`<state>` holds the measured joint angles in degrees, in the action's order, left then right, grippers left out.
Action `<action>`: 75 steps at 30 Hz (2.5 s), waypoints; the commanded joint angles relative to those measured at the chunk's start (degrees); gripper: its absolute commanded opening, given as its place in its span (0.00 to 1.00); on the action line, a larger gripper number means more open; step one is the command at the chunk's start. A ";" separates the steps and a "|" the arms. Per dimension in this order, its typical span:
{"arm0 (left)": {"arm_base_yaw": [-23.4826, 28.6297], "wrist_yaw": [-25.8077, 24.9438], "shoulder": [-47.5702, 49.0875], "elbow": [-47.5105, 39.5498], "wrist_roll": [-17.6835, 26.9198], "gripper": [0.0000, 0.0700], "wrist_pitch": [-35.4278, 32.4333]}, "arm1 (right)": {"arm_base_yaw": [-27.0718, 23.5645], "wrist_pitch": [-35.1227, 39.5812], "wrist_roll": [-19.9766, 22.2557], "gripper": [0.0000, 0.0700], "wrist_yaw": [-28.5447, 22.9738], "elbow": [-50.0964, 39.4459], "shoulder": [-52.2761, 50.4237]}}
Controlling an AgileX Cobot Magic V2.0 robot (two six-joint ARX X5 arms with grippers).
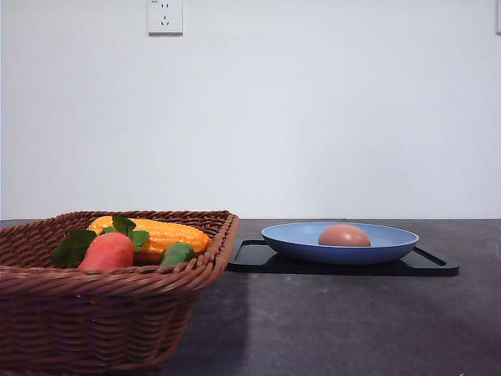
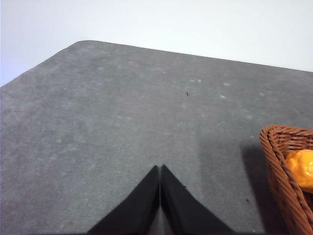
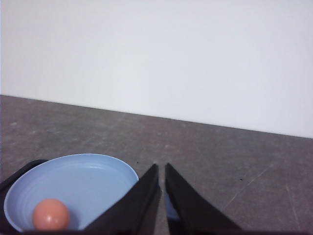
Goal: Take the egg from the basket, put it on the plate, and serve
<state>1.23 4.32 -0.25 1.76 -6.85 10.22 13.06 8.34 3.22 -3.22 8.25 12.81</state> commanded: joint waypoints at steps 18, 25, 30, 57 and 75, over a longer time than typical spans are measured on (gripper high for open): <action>0.09 -0.20 0.09 -1.53 -0.09 0.00 0.39 | -8.81 -18.03 -0.30 0.00 12.67 -7.71 -12.60; 0.09 -0.20 0.09 -1.53 -0.11 0.00 0.39 | -8.70 -17.63 -2.82 0.00 12.03 -7.71 -12.60; 0.09 -0.20 0.09 -1.53 -0.09 0.00 0.39 | -8.70 -17.40 -2.82 0.00 12.01 -7.71 -12.60; 0.09 -0.20 0.09 -1.53 -0.09 0.00 0.39 | -8.70 -17.40 -2.82 0.00 11.99 -7.71 -12.60; 0.09 -0.20 0.09 -1.53 -0.11 0.00 0.39 | -8.70 -17.40 -2.82 0.00 11.99 -7.71 -12.60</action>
<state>1.23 4.29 -0.25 1.76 -6.85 10.24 4.34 -9.21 1.08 8.86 0.91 0.36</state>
